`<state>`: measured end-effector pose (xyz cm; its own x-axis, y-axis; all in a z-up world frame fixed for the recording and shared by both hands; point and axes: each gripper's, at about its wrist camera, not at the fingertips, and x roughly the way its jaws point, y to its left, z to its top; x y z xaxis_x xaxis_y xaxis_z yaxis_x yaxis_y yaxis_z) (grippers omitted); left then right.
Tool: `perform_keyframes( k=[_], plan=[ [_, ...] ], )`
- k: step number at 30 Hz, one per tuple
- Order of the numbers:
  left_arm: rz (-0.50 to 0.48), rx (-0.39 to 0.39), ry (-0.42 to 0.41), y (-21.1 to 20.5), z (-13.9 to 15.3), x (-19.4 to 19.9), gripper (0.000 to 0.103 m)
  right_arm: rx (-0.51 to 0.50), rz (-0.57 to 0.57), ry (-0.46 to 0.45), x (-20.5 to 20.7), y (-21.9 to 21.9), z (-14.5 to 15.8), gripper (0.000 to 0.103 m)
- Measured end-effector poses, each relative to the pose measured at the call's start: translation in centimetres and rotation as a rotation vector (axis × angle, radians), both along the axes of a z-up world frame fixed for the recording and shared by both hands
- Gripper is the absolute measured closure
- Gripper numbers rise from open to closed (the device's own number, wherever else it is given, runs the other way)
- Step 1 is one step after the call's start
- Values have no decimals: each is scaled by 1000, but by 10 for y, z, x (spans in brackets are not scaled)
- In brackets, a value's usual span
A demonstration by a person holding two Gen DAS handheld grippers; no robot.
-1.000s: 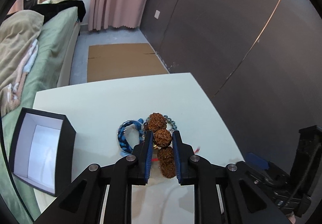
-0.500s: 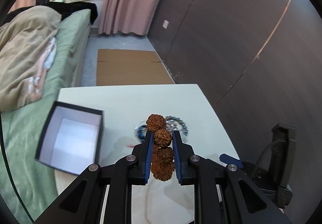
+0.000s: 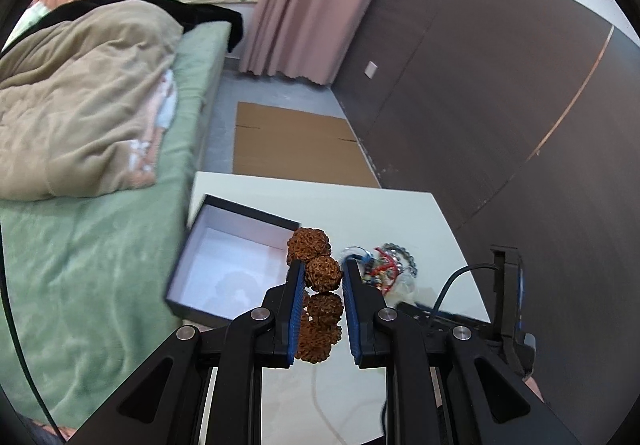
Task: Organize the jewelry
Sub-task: 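Carry the brown bracelet into the box with the left tool while the right grasps the pouch, then release the bracelet in the box with the left tool while the right tool drops the white pouch in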
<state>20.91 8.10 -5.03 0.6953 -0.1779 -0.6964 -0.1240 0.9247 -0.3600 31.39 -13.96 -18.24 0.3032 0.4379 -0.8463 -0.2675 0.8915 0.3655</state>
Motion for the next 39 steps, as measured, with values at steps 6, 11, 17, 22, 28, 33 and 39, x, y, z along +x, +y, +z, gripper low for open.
perform_keyframes(
  k=[6,11,17,22,28,33,39],
  plan=[
    [62,-19,-24,29,12,-11,83,32,4,4,-1,-7,17,99],
    [90,-19,-32,52,20,-15,83,33,37,-47,-9,-10,47,99],
    [98,-22,-36,67,24,-14,83,66,61,-100,-17,-4,87,99],
    [68,-44,-23,69,19,-1,83,87,93,-165,-19,12,125,99],
    [17,-57,-19,59,21,16,80,87,130,-209,-23,33,152,99],
    [43,-21,-10,61,23,12,22,84,170,-194,-25,55,151,99],
    [108,-27,8,84,20,-9,20,94,230,-179,-30,87,145,99]
  ],
)
